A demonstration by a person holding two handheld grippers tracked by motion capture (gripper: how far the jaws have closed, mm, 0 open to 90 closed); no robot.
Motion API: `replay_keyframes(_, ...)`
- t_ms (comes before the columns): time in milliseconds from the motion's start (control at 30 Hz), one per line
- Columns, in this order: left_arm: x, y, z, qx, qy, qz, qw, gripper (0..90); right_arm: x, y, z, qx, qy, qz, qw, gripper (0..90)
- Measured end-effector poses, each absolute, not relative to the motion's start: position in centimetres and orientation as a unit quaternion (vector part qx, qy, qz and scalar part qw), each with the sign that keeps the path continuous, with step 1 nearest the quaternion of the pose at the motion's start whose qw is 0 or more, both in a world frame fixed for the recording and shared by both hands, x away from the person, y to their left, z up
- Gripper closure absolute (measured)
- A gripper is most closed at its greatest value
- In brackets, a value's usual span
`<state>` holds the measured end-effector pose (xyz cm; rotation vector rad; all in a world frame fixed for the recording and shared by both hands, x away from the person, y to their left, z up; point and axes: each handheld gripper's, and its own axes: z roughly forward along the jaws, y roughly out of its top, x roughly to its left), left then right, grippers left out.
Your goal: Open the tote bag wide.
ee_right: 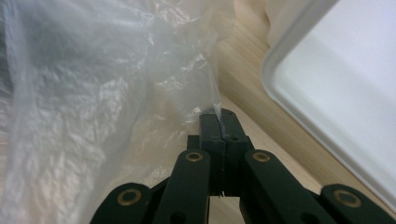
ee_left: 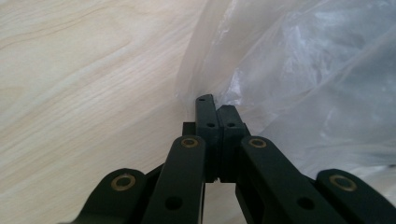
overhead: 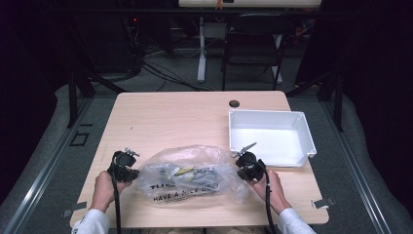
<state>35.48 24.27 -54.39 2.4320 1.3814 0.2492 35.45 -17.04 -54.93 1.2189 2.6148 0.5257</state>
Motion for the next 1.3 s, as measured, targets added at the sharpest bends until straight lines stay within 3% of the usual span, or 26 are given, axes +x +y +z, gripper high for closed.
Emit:
replay_keyframes(167,35.9,24.4,-54.8,0.856,0.485,0.091,0.152,90.0,35.5,-17.1,-55.3,0.422,0.884,0.168,0.108,90.0)
replay_keyframes(267,35.7,24.5,-54.0,0.850,0.487,0.091,0.177,89.9,35.3,-17.1,-54.7,0.416,0.887,0.169,0.111,90.0)
replay_keyframes(367,35.4,24.9,-53.1,0.840,0.493,0.088,0.208,83.5,35.1,-17.5,-53.7,0.417,0.883,0.191,0.102,90.0)
replay_keyframes(400,35.2,25.3,-52.3,0.833,0.498,0.083,0.226,72.1,34.8,-17.8,-52.8,0.422,0.875,0.217,0.101,84.5)
replay_keyframes(467,35.0,25.5,-52.0,0.832,0.497,0.081,0.233,65.8,34.6,-18.2,-52.0,0.421,0.872,0.230,0.097,81.8)
replay_keyframes(533,34.6,25.7,-51.4,0.829,0.499,0.081,0.240,53.9,34.3,-18.6,-51.4,0.419,0.870,0.242,0.099,77.0)
replay_keyframes(600,34.2,26.1,-50.8,0.825,0.501,0.080,0.248,50.5,34.2,-18.8,-51.2,0.418,0.869,0.250,0.094,75.4)
replay_keyframes(633,34.1,26.3,-50.6,0.824,0.502,0.079,0.250,43.3,34.1,-19.0,-50.9,0.416,0.867,0.256,0.098,73.4)
replay_keyframes(767,33.5,27.2,-49.4,0.815,0.509,0.084,0.266,35.8,33.7,-19.5,-49.6,0.415,0.860,0.281,0.095,64.4)
replay_keyframes(1067,32.1,28.9,-46.4,0.794,0.513,0.098,0.311,26.6,33.1,-21.2,-47.4,0.421,0.839,0.332,0.091,49.8)
replay_keyframes(1300,31.3,26.4,-44.1,0.791,0.475,0.105,0.370,22.3,33.0,-21.3,-46.7,0.413,0.844,0.332,0.082,41.7)
